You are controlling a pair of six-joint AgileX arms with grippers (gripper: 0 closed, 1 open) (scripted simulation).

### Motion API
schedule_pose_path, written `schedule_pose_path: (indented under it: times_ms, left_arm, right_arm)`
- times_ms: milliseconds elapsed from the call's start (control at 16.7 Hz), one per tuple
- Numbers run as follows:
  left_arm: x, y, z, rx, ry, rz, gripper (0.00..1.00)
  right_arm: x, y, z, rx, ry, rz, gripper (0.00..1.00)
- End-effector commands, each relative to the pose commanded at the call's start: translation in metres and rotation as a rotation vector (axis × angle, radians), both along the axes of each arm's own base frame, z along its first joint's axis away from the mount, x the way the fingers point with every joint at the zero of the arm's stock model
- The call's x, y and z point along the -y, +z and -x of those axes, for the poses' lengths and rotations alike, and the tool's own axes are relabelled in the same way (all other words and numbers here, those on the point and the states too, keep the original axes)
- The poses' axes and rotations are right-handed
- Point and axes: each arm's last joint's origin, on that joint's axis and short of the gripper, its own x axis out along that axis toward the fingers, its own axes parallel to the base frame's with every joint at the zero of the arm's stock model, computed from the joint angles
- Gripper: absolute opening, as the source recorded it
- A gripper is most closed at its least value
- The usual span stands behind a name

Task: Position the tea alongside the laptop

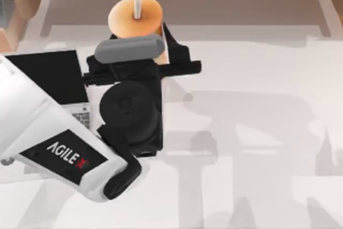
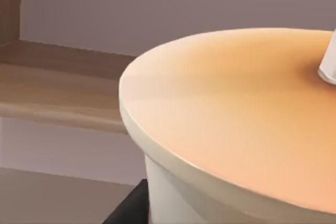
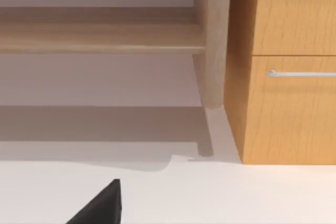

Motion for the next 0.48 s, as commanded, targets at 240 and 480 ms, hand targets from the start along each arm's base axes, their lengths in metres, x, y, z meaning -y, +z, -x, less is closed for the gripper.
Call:
schedule_pose_path:
  times_ms: [240,480]
  left_arm:
    - [-0.016,-0.004,0.025,-0.038,0.007,-0.037,0.00]
    - [-0.031,-0.009,0.050,-0.076,0.000,-0.083,0.00]
  right_arm:
    - [0.000,0.000,0.000,0.000,0.000,0.000,1.00]
    - [0.000,0.000,0.000,0.000,0.000,0.000,1.00]
